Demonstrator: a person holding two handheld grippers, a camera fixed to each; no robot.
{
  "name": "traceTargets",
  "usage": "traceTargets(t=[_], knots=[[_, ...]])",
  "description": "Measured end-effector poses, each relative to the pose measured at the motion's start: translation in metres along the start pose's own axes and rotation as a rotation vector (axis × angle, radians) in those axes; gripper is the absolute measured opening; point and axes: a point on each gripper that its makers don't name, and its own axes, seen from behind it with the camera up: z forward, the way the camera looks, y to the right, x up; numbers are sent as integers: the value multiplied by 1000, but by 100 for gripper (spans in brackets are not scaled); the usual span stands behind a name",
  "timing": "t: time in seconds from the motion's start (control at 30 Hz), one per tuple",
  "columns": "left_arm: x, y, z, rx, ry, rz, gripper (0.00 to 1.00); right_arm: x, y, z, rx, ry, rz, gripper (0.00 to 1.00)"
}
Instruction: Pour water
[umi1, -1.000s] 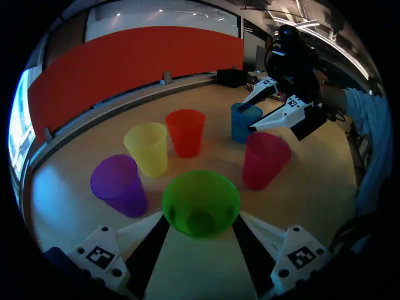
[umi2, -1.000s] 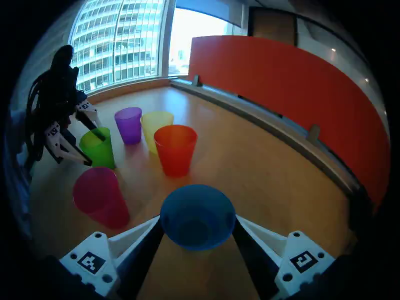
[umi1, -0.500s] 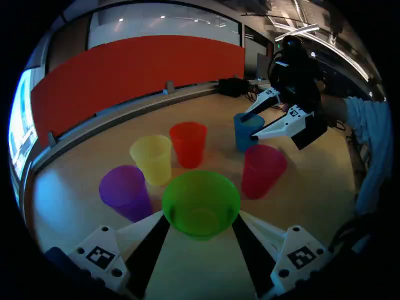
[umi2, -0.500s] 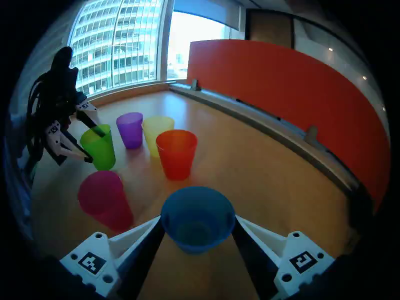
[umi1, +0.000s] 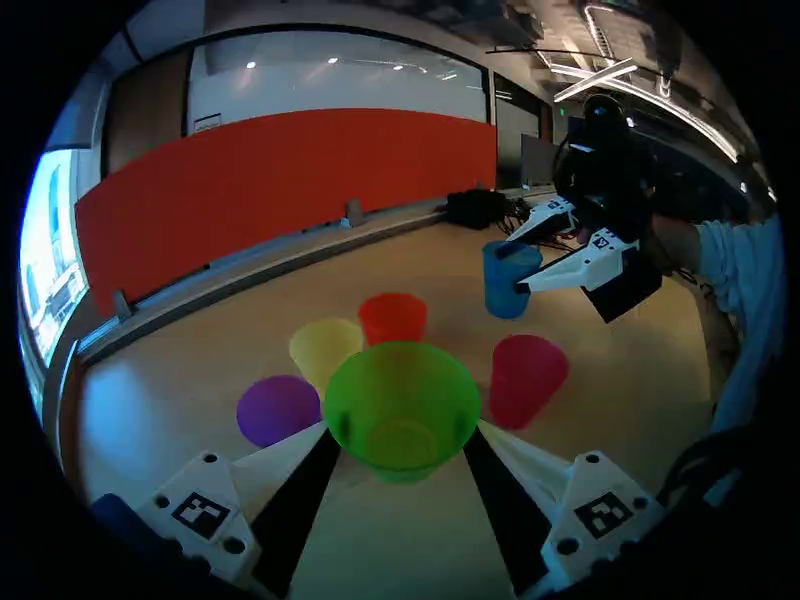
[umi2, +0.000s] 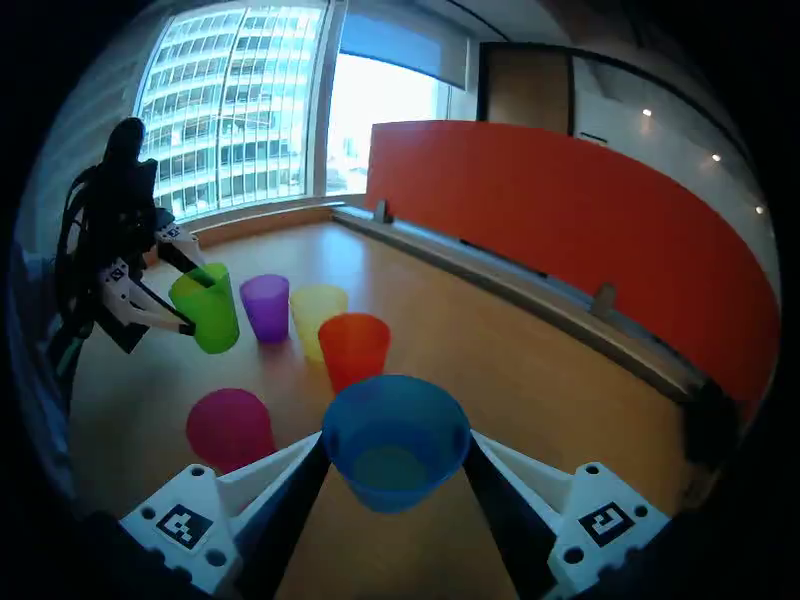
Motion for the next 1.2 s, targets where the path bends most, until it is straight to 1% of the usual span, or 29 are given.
traceTargets(t=[0.17, 0.57, 0.97, 1.2], knots=[[18, -5, -9, 17, 46, 2, 83, 15, 0, -8, -13, 42, 6, 92], [57, -9, -29, 40, 144, 10, 83, 52, -7, -25, -31, 145, 1, 92], [81, -10, -46, 55, 208, 10, 83, 87, -16, -41, -40, 251, 9, 92], [94, -8, -52, 52, 237, 14, 83, 102, -20, -49, -49, 301, 6, 92]])
